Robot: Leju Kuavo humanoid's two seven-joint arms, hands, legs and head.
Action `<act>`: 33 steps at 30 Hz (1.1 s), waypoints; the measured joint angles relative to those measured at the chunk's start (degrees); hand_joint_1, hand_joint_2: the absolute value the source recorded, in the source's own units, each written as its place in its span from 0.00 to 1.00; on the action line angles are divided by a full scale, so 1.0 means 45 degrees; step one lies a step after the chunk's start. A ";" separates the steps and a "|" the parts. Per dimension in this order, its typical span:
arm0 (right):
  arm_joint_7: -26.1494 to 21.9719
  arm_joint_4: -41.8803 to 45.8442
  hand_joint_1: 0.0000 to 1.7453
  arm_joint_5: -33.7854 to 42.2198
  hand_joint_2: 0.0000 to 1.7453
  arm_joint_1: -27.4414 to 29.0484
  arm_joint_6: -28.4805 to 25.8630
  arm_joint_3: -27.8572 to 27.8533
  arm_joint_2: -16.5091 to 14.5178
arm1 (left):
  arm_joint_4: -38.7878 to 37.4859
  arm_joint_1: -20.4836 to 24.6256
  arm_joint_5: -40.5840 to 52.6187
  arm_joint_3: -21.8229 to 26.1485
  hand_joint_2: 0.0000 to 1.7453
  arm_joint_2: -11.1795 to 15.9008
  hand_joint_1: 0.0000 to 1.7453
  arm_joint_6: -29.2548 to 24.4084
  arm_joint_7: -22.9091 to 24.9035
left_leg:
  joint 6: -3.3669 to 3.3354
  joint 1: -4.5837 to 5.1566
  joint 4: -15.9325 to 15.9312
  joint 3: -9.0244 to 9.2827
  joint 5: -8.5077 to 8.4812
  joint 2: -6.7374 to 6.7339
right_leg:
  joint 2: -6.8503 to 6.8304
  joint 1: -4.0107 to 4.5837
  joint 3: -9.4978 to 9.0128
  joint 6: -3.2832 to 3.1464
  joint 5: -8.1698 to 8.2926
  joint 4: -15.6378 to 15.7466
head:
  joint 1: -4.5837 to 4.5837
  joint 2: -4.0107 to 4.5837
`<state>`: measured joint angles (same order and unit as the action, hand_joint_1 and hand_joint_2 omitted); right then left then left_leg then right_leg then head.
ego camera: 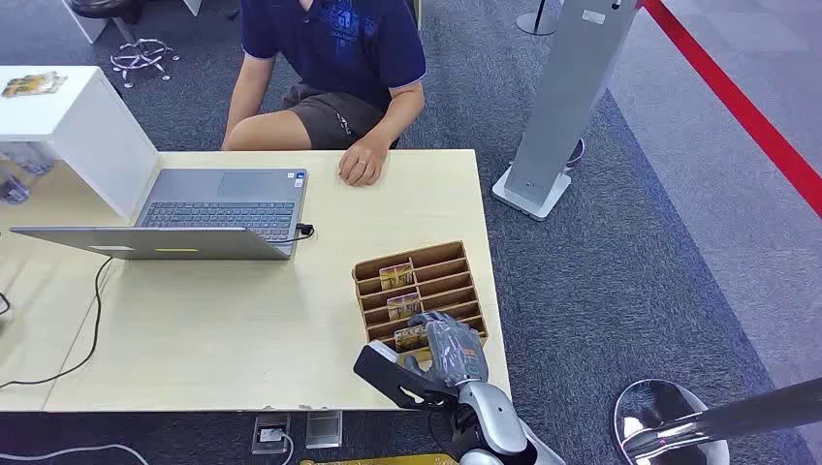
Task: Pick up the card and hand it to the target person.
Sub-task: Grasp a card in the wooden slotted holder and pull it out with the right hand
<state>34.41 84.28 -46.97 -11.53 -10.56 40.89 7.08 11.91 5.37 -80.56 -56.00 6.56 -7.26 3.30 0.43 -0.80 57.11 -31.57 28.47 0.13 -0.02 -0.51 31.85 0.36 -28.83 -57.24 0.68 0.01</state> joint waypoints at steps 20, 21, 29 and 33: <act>-0.0596 -0.0103 0.46 -0.0170 1.00 -0.0101 0.0488 0.0010 -0.0049 | -0.0001 0.0001 -0.0131 0.0000 0.00 -0.0010 0.00 -0.0151 0.0023 | 0.0000 0.0000 0.0000 0.0000 0.0000 -0.0001 | 0.0000 0.0000 -0.0001 0.0000 0.0000 0.0000 | 0.0001 0.0002; -0.0635 -0.0124 0.46 -0.0168 1.00 -0.0122 0.0511 0.0011 -0.0064 | 0.0000 0.0000 -0.0152 0.0000 0.00 -0.0011 0.00 -0.0170 0.0024 | 0.0000 0.0000 0.0000 0.0000 0.0000 -0.0001 | 0.0000 0.0000 -0.0001 0.0000 0.0000 0.0000 | 0.0001 0.0001; -0.0788 -0.0295 0.43 -0.0109 1.00 -0.0174 0.0640 0.0055 -0.0192 | 0.0000 0.0001 -0.0222 0.0000 0.00 -0.0022 0.00 -0.0368 0.0006 | 0.0000 0.0000 0.0000 -0.0002 0.0000 0.0000 | 0.0000 0.0000 -0.0001 0.0000 0.0000 -0.0001 | -0.0003 0.0001; -0.0781 -0.0376 0.45 -0.0181 1.00 -0.0174 0.0659 0.0090 -0.0239 | 0.0000 0.0000 -0.0243 0.0000 0.00 -0.0033 0.00 -0.0402 -0.0011 | 0.0000 0.0000 0.0000 -0.0003 0.0000 0.0001 | 0.0000 0.0000 0.0000 0.0000 -0.0001 0.0000 | 0.0006 0.0000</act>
<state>30.90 82.59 -47.78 -12.32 -7.59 41.30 6.01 11.91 5.37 -81.66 -56.00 6.41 -9.07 3.25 0.43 -0.80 57.11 -31.58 28.47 0.14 -0.03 -0.51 31.85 0.36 -28.84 -57.24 0.70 0.01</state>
